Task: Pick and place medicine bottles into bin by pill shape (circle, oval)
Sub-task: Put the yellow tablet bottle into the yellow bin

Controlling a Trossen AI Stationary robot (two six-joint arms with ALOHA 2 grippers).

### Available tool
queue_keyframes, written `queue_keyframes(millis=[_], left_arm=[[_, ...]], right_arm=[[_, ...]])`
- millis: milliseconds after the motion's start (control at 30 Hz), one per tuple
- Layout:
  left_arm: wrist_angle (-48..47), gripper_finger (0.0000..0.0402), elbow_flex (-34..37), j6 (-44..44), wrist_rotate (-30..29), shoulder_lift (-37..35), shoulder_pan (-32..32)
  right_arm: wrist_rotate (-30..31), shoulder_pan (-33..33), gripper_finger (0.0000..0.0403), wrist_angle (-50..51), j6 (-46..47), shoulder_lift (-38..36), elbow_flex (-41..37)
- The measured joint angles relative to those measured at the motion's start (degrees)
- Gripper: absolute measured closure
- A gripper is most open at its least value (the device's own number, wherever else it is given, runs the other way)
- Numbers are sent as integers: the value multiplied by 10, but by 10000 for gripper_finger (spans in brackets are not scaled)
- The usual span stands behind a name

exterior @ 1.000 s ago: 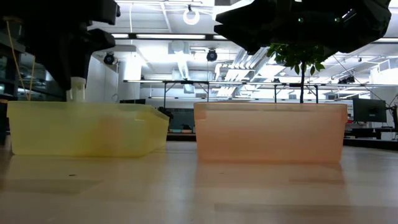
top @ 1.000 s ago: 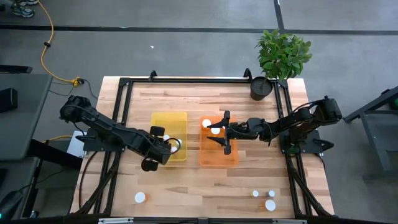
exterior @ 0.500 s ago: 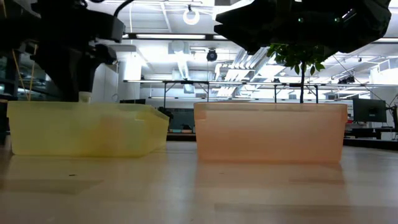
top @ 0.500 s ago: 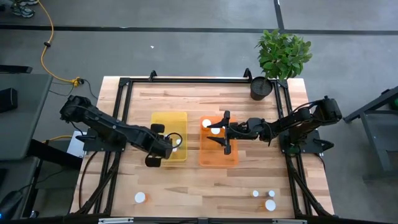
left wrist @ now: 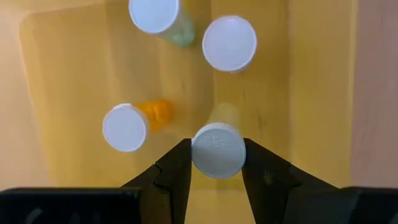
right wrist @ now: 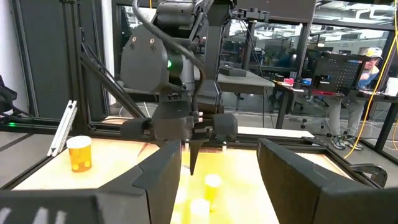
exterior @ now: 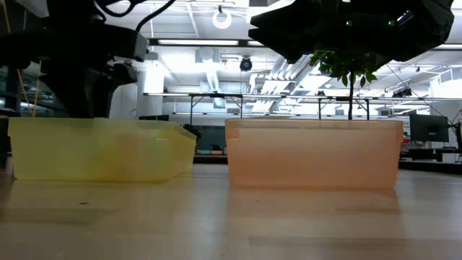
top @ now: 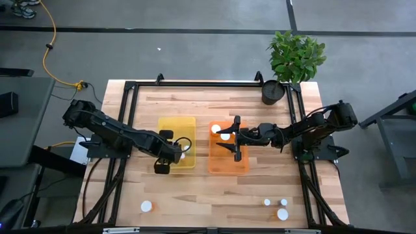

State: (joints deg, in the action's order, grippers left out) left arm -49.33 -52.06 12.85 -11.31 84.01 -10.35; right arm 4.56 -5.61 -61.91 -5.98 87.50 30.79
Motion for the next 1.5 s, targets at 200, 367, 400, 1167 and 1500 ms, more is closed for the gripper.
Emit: queue_keyframes(millis=[200, 367, 400, 1167, 1500], left_arm=[[-7, 286, 0, 0, -3, 19, 0], [-3, 286, -2, -11, -7, 36, 0], [-3, 286, -2, -11, -10, 37, 0], [-158, 187, -128, 15, -34, 19, -3], [111, 206, -66, -17, -207, -187, -68]], right_arm=[[0, 0, 199, 0, 0, 0, 0], [0, 0, 199, 0, 0, 0, 0], [0, 0, 199, 0, 0, 0, 0], [0, 0, 199, 4, 0, 0, 0], [0, 0, 199, 17, 0, 0, 0]])
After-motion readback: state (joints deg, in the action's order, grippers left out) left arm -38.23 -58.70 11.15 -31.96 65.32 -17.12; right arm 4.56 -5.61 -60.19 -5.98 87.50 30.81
